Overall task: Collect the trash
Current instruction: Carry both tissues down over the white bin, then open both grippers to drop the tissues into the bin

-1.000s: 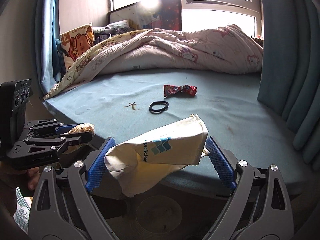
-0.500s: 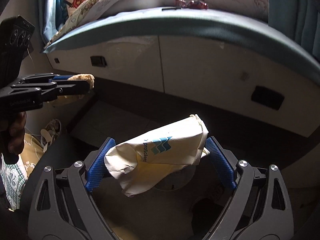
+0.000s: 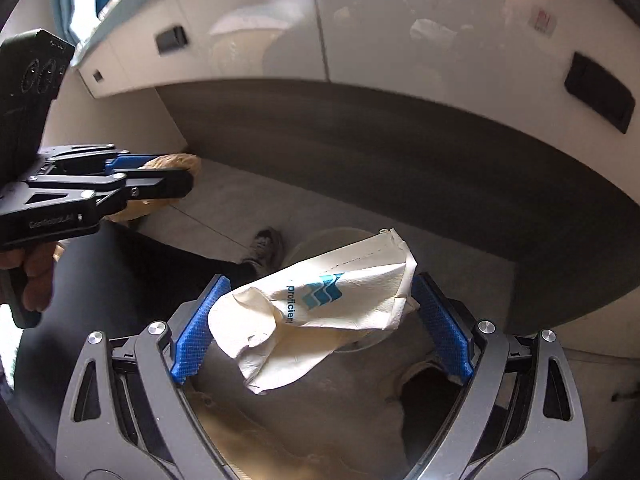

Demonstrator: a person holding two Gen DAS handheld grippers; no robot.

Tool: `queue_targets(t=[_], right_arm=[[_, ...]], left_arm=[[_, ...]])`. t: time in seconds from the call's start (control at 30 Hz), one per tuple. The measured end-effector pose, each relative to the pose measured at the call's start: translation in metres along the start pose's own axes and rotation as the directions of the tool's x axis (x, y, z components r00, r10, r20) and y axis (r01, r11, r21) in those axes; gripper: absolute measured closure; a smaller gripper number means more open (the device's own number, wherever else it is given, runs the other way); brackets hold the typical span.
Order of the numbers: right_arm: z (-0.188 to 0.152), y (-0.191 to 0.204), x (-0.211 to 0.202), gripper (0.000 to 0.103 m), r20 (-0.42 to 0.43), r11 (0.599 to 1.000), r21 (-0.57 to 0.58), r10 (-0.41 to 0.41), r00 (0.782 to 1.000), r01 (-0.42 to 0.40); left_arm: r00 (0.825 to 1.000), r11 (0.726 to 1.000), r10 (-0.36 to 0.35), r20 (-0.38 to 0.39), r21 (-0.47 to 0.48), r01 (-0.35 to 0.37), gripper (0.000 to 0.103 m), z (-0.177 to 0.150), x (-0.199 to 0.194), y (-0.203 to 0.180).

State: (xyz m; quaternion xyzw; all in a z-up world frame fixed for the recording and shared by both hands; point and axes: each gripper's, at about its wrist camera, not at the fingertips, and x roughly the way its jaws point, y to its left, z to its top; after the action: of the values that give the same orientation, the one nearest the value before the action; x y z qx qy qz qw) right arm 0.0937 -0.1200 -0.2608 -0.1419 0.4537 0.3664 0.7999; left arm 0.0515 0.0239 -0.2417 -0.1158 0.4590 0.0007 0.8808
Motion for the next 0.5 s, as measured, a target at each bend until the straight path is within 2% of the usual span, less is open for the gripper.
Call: queue_targets(t=[0.1,0.27,0.33,0.4,0.5], right_arm=[[-0.003,-0.002,0.023,0.016,-0.037,0.999,-0.035,-0.025,0.999,0.024],[-0.008,-0.012,0.066,0.016,-0.105,1.0,-0.017,0.002,0.994,-0.004],[-0.012,-0.017,0.08,0.016,-0.137,1.0,-0.029,-0.017,0.99,0.013],[-0.016,-0.018,0.09,0.015,-0.159,0.997,-0.065,-0.044,0.986,0.034],[-0.019,-0.025,0.098,0.015,-0.186,0.998,-0.056,-0.03,0.982,0.02]], left_arm=[[0.999,1.0,-0.018,-0.046,-0.014,0.017,0.078,-0.002,0.025,0.004],[0.991,0.997,-0.074,-0.11,-0.028,0.071,0.078,-0.002,0.072,0.01],[0.988,0.996,-0.089,-0.127,-0.023,0.086,0.078,-0.001,0.089,0.013],[0.983,0.994,-0.111,-0.147,-0.018,0.11,0.078,-0.001,0.105,0.013],[0.976,0.993,-0.112,-0.185,0.006,0.115,0.077,-0.003,0.127,0.008]])
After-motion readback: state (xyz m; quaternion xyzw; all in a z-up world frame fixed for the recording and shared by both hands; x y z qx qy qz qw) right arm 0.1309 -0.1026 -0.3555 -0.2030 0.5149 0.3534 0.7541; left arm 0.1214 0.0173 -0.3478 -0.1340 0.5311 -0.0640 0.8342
